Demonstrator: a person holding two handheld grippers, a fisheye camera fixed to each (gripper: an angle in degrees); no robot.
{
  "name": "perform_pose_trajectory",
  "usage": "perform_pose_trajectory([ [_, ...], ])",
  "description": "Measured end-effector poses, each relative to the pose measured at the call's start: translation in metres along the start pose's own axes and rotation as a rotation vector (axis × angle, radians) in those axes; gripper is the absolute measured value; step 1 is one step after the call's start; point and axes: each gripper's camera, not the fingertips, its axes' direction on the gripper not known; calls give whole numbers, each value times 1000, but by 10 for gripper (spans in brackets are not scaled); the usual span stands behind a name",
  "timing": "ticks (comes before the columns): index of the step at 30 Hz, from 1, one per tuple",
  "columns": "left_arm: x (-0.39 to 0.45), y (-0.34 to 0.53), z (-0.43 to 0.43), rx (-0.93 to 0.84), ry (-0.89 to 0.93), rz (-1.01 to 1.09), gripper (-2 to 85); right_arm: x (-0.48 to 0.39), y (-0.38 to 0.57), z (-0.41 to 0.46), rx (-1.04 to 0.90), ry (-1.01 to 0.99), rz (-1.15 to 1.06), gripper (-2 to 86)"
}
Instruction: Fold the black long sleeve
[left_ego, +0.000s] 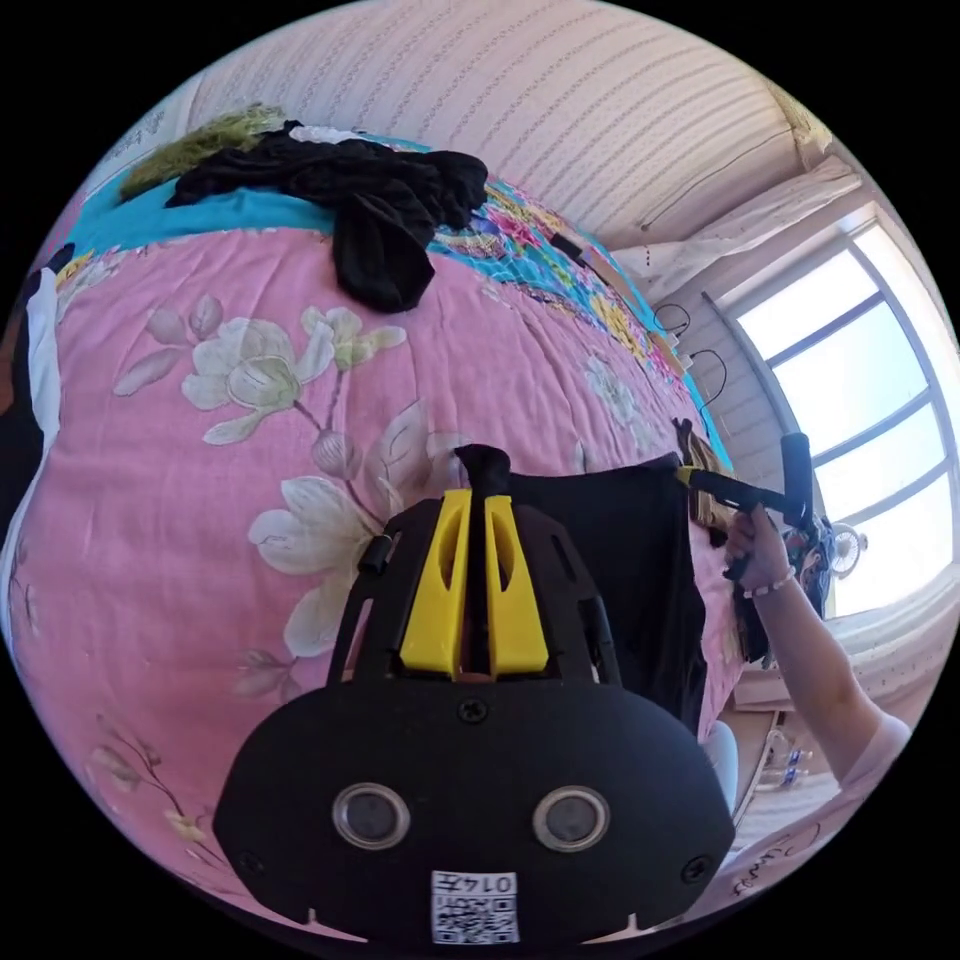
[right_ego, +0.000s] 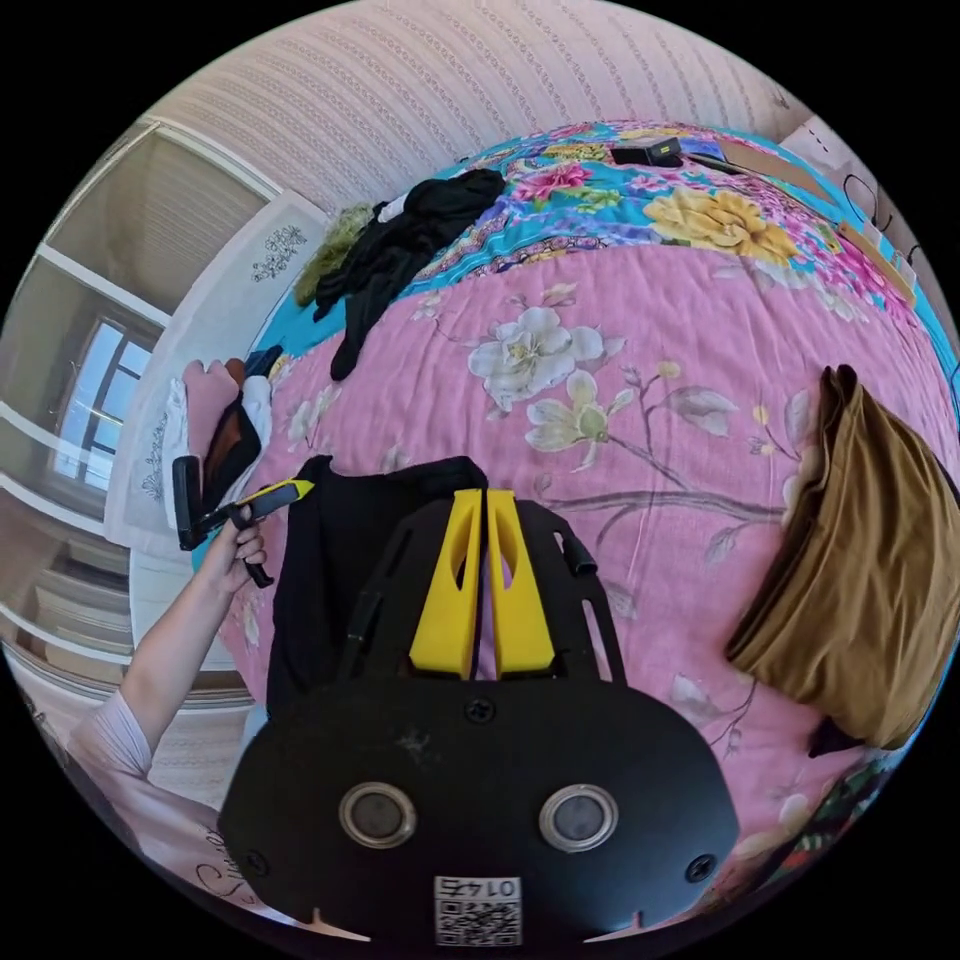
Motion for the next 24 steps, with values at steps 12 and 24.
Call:
perform_pose_trajectory([
  [12,35,111,-121,103,247,230,-2,-41,109,-64,176,-221,-137,0],
  [24,64,388,-107,-128,109,347,-3,-49,352,7,-84,-210,69,1],
])
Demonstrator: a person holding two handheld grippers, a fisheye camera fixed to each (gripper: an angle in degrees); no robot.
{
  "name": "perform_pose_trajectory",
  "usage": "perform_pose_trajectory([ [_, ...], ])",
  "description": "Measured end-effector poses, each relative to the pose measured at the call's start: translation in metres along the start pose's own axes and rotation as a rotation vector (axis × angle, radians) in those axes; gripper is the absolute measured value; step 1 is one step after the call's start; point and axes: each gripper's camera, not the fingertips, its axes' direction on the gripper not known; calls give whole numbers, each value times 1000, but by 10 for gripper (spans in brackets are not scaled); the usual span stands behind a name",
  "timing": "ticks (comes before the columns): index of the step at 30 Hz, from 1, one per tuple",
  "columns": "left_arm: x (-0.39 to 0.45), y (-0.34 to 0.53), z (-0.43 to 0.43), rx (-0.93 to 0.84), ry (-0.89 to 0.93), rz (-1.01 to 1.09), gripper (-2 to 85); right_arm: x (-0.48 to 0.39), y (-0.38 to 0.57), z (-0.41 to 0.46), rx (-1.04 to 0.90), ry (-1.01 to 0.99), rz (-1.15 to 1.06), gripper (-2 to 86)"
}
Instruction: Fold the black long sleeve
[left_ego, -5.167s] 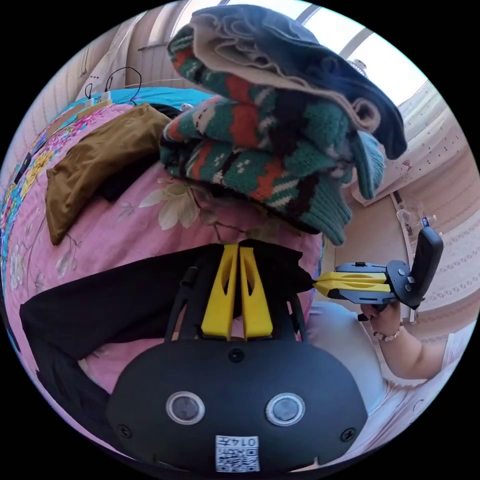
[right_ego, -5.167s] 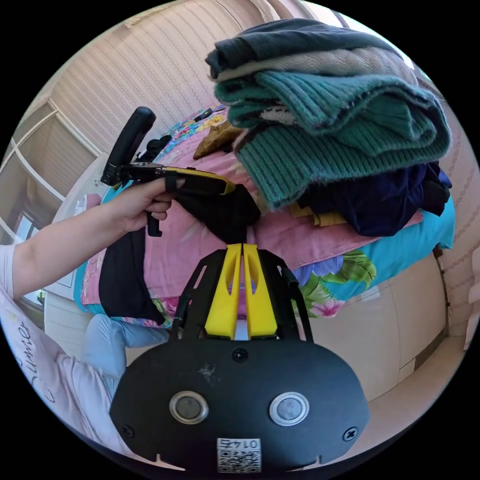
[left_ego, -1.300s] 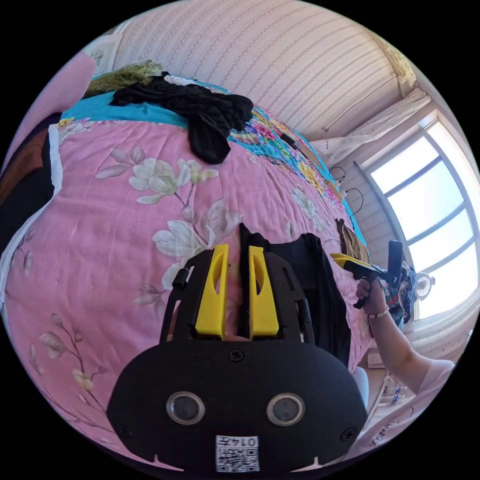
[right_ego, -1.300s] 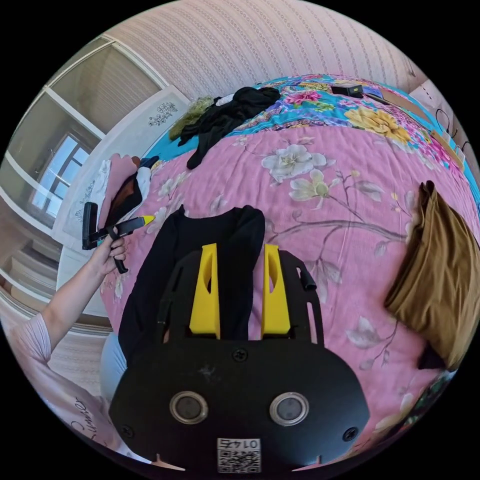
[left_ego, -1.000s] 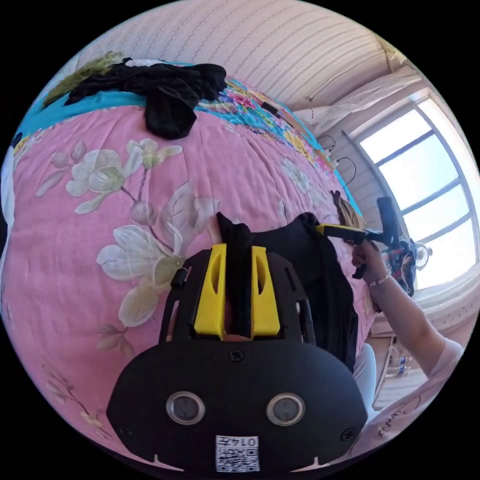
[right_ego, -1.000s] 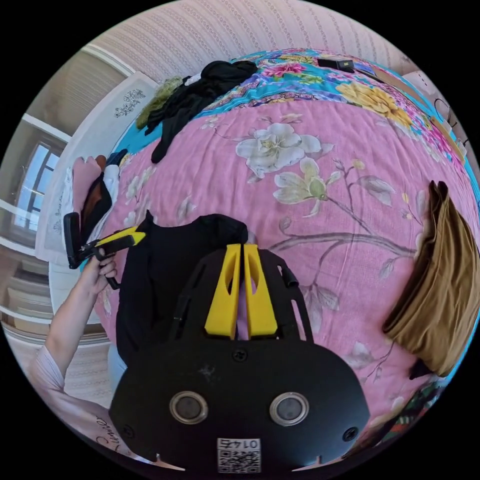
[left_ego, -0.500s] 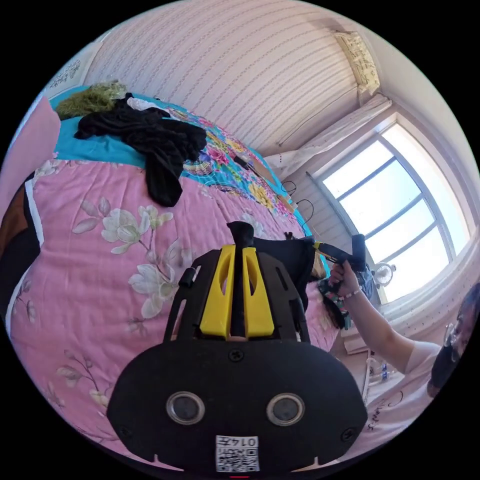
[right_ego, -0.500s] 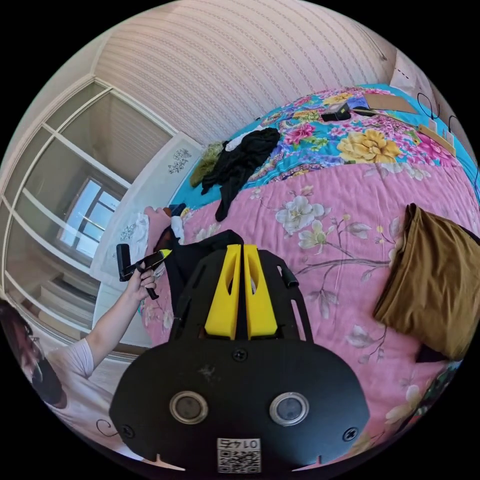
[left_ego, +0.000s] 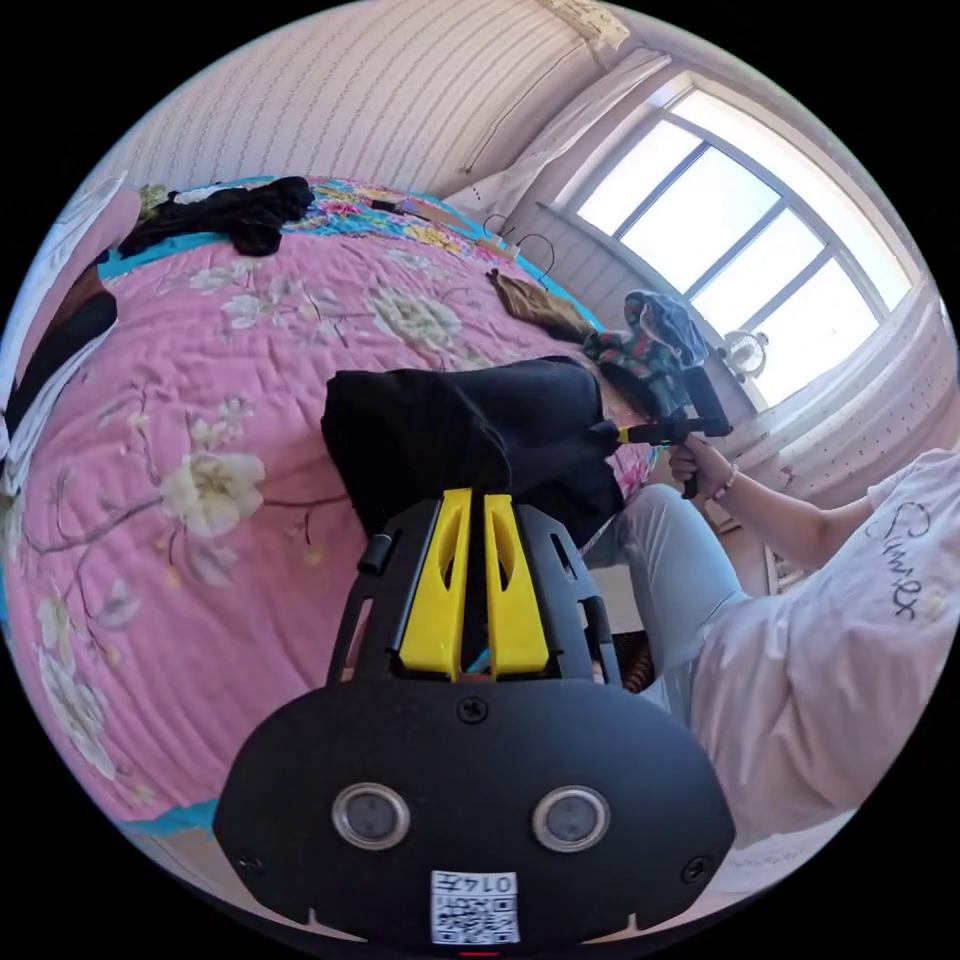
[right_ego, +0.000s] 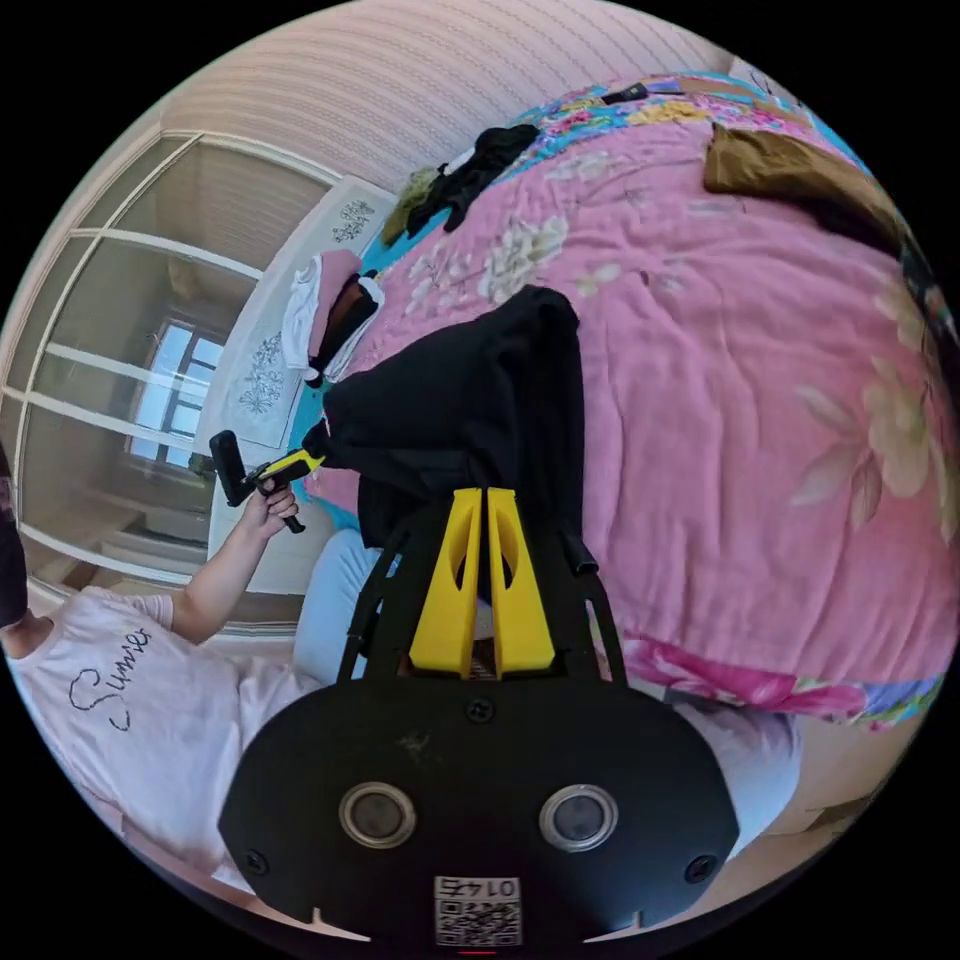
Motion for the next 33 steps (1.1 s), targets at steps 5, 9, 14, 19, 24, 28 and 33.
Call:
perform_pose_trajectory([
  [5,24,63,30,-39,-3,-51,-2,-1,43,23,-12,26,47,2],
  [9,42,92,40,-79,-89,17,-7,-13,54,34,-16,75,-16,3],
  [14,48,123,47,-88,-82,-56,-10,-23,64,58,-128,147,-45,5],
  [19,64,138,49,-55,-91,-49,-10,-37,69,70,-145,255,-75,2],
  [24,110,130,89,-49,-124,97,-10,-89,39,102,-117,354,-306,-3],
  [28,152,119,154,-64,-198,198,-10,-143,-13,166,-186,481,-530,-4],
  [33,157,120,222,-193,-258,196,-10,-159,-56,248,-337,714,-567,-4],
])
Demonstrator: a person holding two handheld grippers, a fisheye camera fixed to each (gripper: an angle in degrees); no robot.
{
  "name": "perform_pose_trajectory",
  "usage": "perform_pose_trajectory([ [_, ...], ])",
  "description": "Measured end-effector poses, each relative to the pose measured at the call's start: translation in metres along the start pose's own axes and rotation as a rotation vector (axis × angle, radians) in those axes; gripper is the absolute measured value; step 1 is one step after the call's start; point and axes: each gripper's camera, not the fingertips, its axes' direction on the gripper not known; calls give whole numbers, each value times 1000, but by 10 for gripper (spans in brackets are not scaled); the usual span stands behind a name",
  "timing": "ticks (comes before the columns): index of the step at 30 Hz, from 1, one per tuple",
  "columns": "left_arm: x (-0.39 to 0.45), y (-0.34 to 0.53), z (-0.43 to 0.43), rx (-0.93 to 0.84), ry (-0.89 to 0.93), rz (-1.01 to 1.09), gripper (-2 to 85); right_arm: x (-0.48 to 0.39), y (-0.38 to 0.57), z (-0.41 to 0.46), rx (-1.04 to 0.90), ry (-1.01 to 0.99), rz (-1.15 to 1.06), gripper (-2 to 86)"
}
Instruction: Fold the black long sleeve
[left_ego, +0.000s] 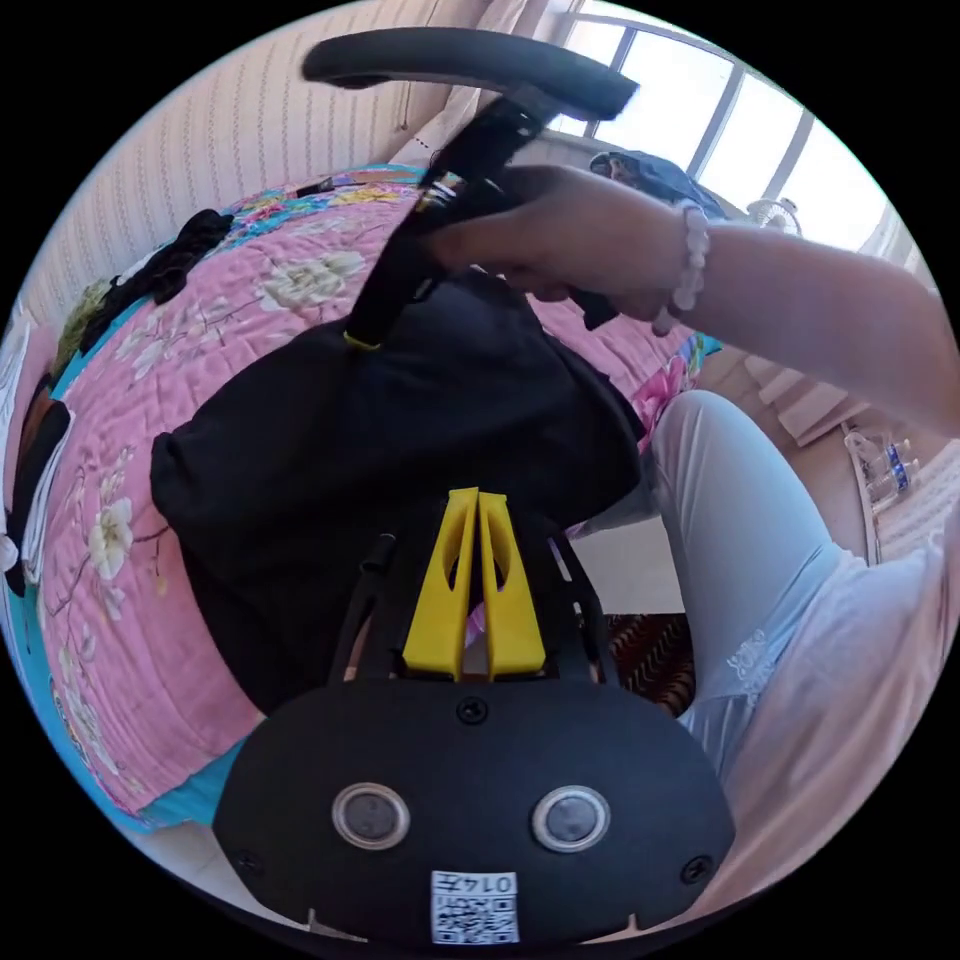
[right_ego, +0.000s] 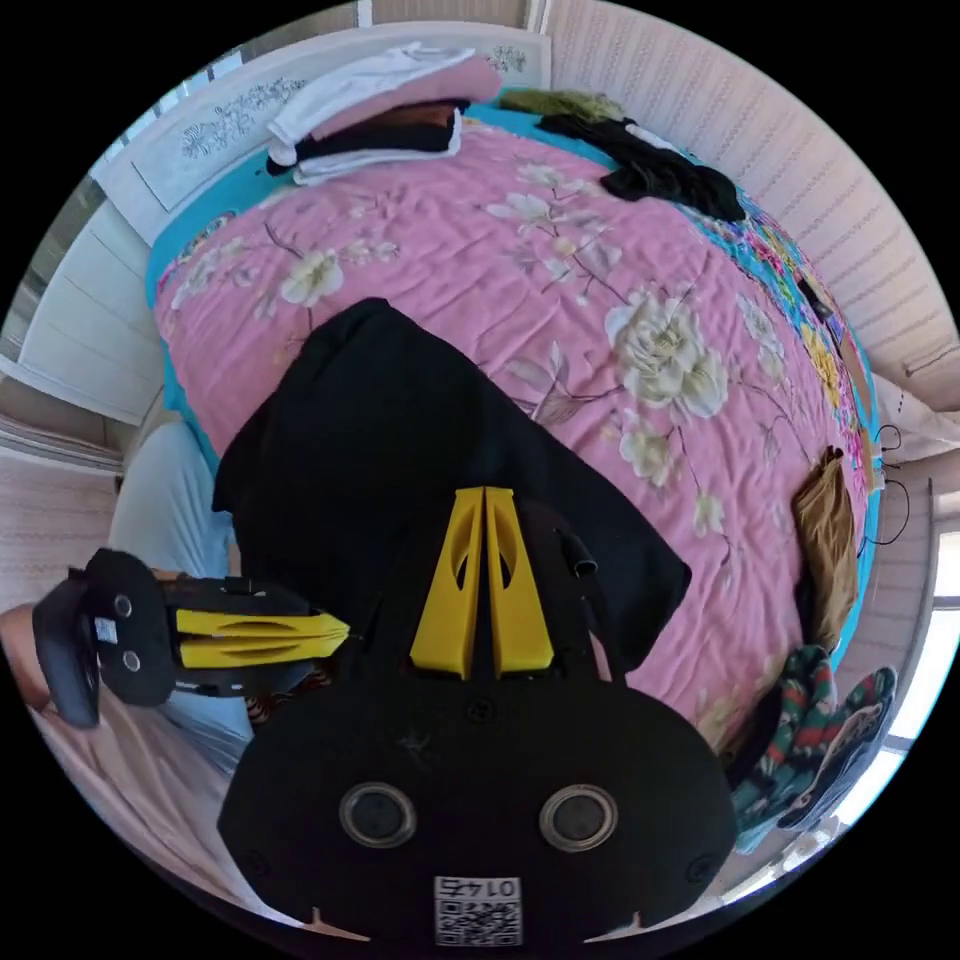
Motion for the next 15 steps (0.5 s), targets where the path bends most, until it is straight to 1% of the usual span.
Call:
perform_pose_trajectory([
  [1,2,3,16,-34,0,-7,-10,-3,-10,22,-93,-3,-10,-4],
  [2,3,9,20,19,15,-20,-10,-4,-13,27,-55,7,3,-4],
  [3,3,11,23,26,25,-28,-10,-4,-14,29,-46,10,10,-4],
  [5,5,15,28,20,64,-75,-10,-8,-22,32,-93,23,-30,-5],
  [7,12,16,28,7,71,-51,-10,-8,-29,27,-142,16,-80,-6],
  [10,30,24,26,63,76,14,-10,0,-38,16,-87,18,-56,-6],
  [12,40,26,41,10,45,52,-10,7,-47,29,-120,20,-33,-5],
  [13,45,26,59,-70,39,84,-10,12,-51,46,-166,12,-23,-5],
  [14,49,28,74,-136,91,113,-10,18,-51,54,-144,-12,18,-5],
  [15,49,28,77,-138,108,110,-10,21,-51,54,-134,-26,42,-5],
])
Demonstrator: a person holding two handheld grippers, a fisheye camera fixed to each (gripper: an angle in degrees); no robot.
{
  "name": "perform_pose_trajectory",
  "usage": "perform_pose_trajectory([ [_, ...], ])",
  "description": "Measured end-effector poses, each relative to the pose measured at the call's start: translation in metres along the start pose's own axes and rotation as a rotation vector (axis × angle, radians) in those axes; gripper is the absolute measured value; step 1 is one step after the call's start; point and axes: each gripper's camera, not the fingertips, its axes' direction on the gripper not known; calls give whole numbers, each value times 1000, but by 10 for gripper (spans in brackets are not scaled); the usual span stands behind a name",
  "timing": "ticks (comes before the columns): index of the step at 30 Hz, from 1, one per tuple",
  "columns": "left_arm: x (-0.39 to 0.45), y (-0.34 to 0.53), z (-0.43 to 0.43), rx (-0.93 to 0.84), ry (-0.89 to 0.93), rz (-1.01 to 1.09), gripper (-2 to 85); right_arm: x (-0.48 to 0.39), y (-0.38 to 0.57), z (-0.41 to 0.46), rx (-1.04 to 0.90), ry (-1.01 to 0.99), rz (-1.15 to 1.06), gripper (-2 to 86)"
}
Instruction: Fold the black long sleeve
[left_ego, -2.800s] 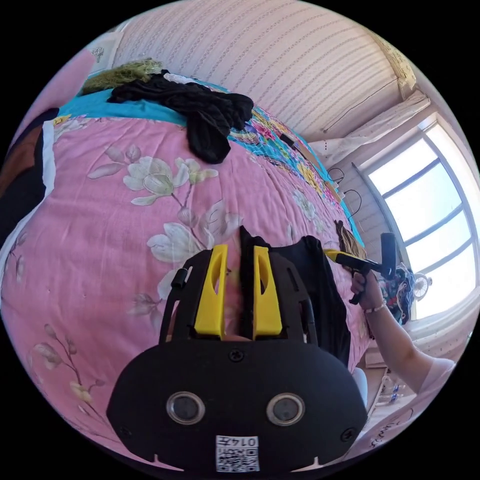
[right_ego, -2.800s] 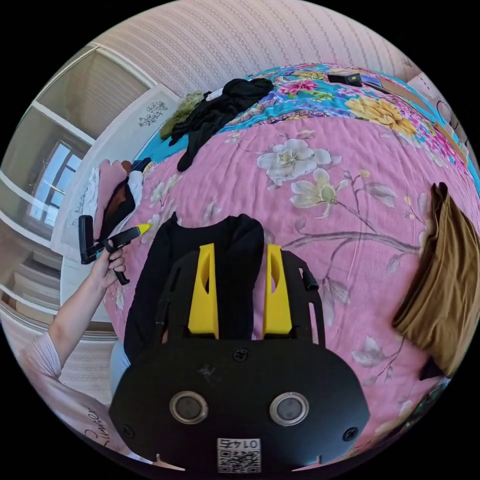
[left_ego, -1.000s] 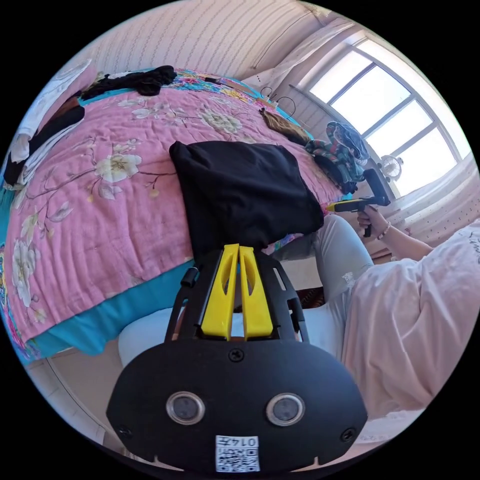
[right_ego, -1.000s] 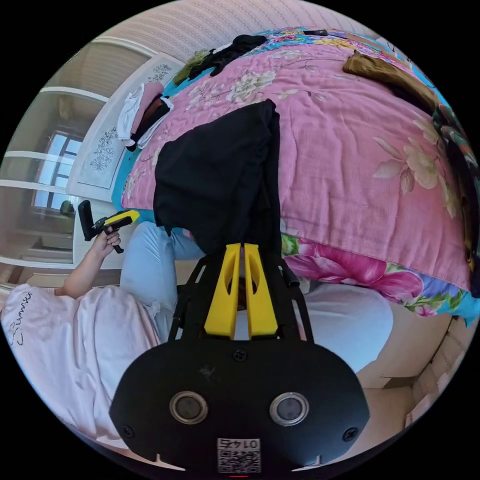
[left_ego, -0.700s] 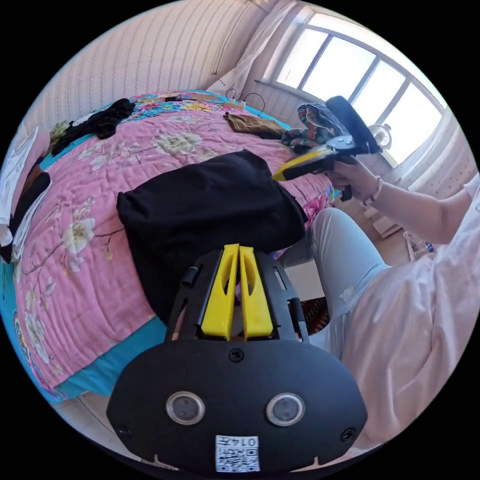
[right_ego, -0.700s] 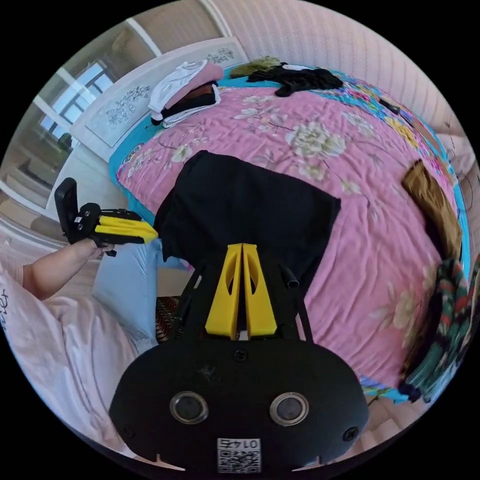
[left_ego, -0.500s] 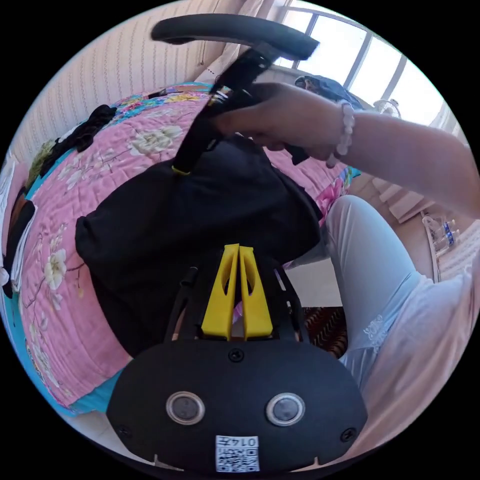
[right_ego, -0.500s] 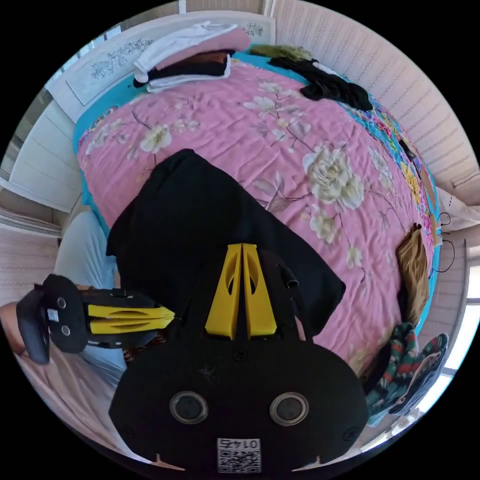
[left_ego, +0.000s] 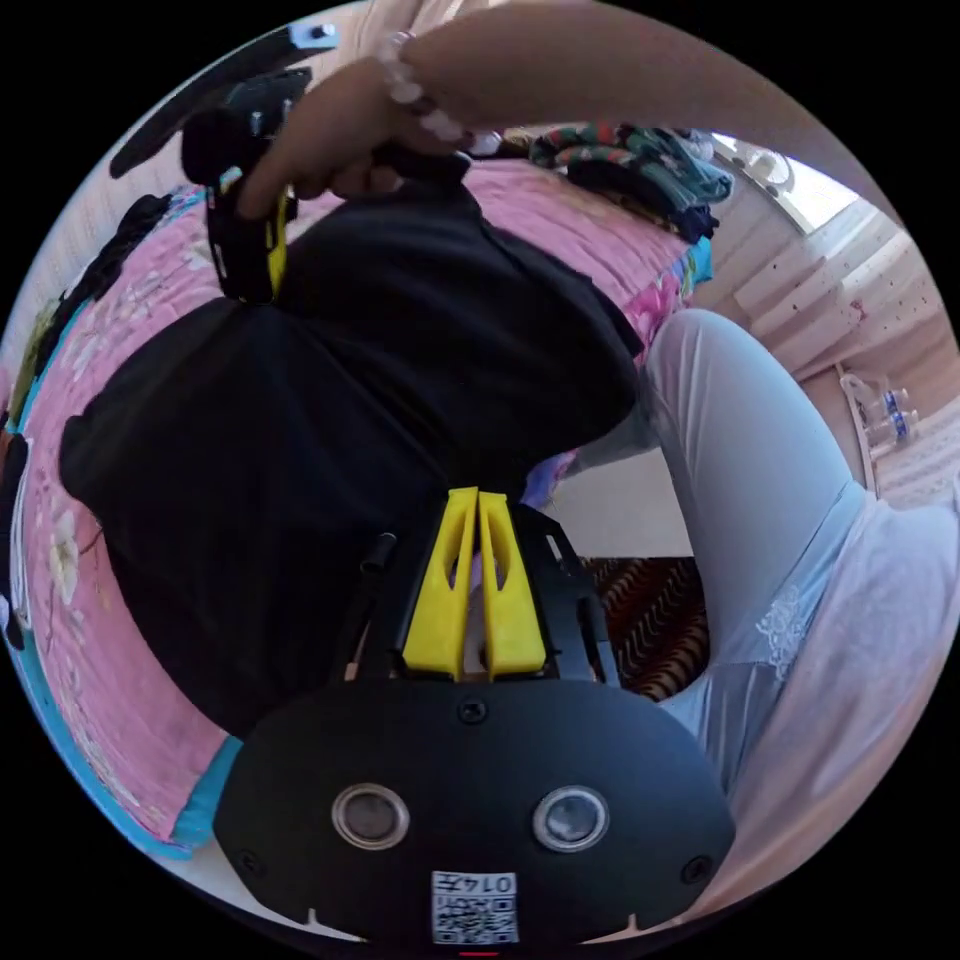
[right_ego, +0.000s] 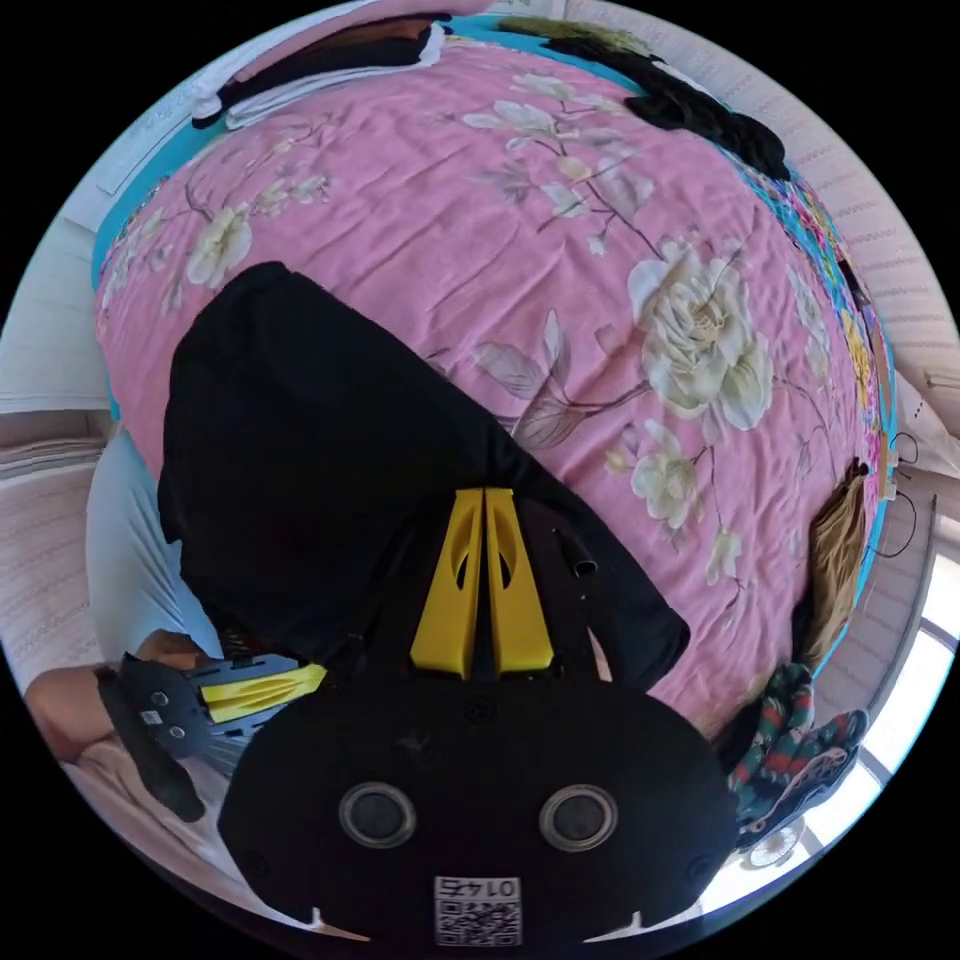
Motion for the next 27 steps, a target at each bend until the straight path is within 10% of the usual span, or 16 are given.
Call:
perform_pose_trajectory([
  [20,87,-32,17,183,-85,146,154,128,274,77,250,-645,677,80],
  [27,99,-44,28,136,-67,150,167,143,279,75,403,-896,571,6],
])
